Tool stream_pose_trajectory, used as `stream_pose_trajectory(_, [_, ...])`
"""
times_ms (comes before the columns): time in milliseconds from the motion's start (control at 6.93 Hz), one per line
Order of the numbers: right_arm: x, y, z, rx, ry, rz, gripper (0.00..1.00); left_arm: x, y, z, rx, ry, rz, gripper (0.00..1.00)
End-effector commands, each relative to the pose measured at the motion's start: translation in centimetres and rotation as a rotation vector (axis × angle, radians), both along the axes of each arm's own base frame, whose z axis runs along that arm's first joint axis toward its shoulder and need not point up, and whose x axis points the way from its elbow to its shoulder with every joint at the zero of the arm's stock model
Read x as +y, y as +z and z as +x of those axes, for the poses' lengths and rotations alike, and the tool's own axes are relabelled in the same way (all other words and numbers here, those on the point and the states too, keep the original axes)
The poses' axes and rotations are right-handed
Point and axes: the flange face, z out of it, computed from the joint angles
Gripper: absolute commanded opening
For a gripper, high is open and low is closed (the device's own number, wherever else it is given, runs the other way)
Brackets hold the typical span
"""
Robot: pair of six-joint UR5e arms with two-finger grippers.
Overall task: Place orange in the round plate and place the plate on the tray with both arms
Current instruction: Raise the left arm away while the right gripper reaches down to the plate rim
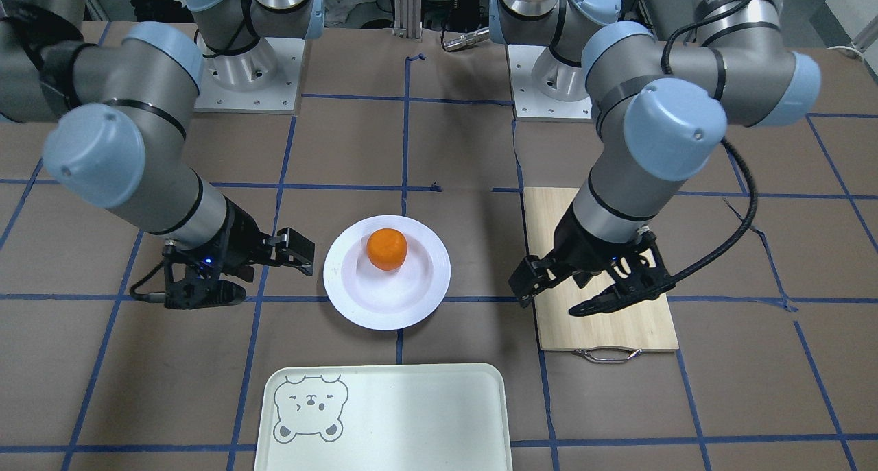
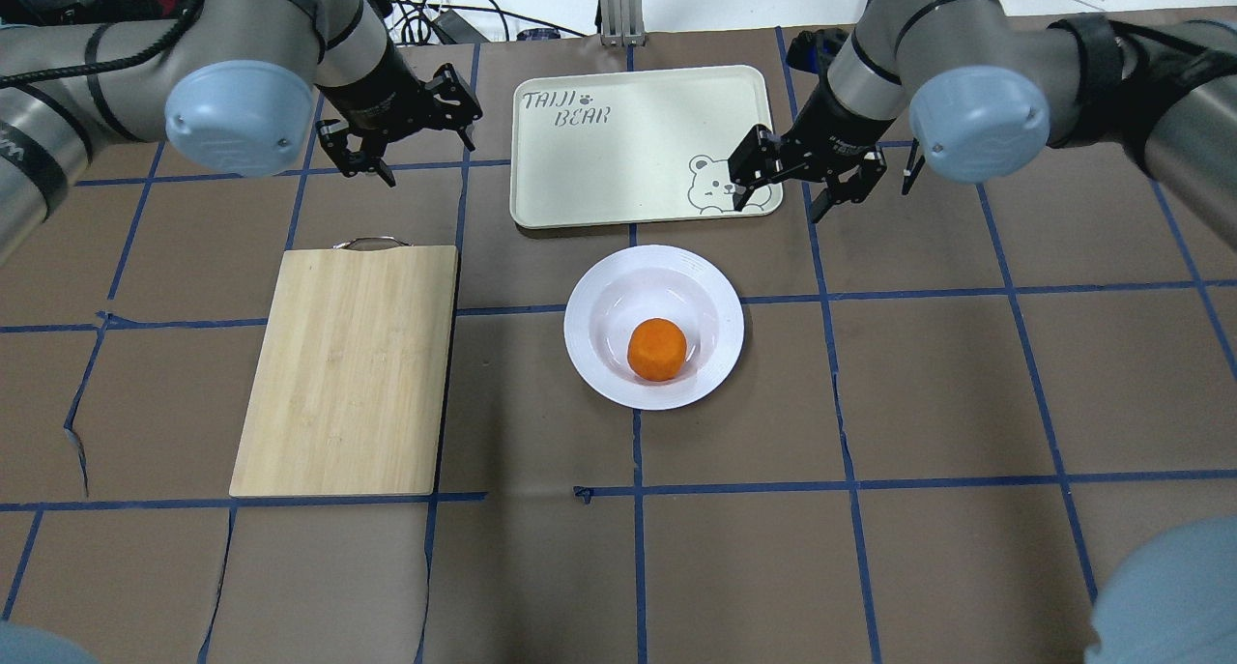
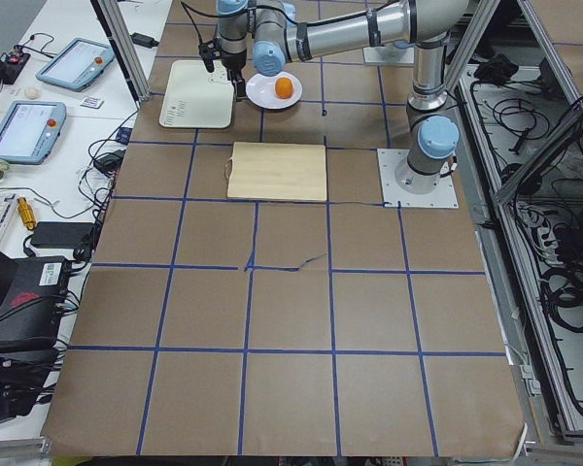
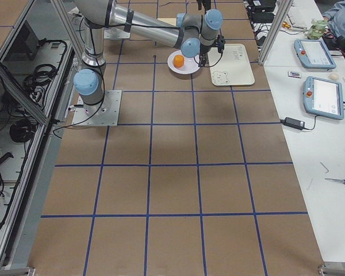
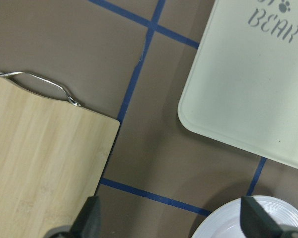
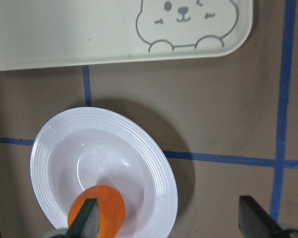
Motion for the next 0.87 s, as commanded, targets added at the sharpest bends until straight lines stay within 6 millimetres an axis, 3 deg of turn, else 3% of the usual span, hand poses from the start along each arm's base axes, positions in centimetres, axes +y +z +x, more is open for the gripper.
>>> stream_pose_trajectory(0, [1.8, -6.4, 0.9, -0.04, -0.069, -0.01, 1.0, 0.8, 3.8, 4.1, -0.009, -0.028, -0.029, 1.0])
stream_pose_trajectory(144, [3.1, -9.1, 0.9, -0.039, -0.068, 0.0, 1.0, 1.1, 4.5, 5.2, -0.022, -0.017, -0.041, 1.0])
stream_pose_trajectory(288, [4.2, -10.4, 1.1, -0.054, -0.071, 0.017, 1.0, 2.0, 6.1, 5.5, -0.053, -0.058, -0.068, 1.0])
stream_pose_trajectory(433, [4.7, -11.2, 1.7, -0.123, -0.074, 0.042, 1.0, 3.9, 5.2, 5.0, -0.074, -0.132, 0.01, 1.0])
stream_pose_trajectory(721, [4.9, -12.4, 1.9, -0.135, -0.074, 0.045, 1.0, 7.0, 6.9, 5.5, -0.13, -0.156, 0.033, 1.0])
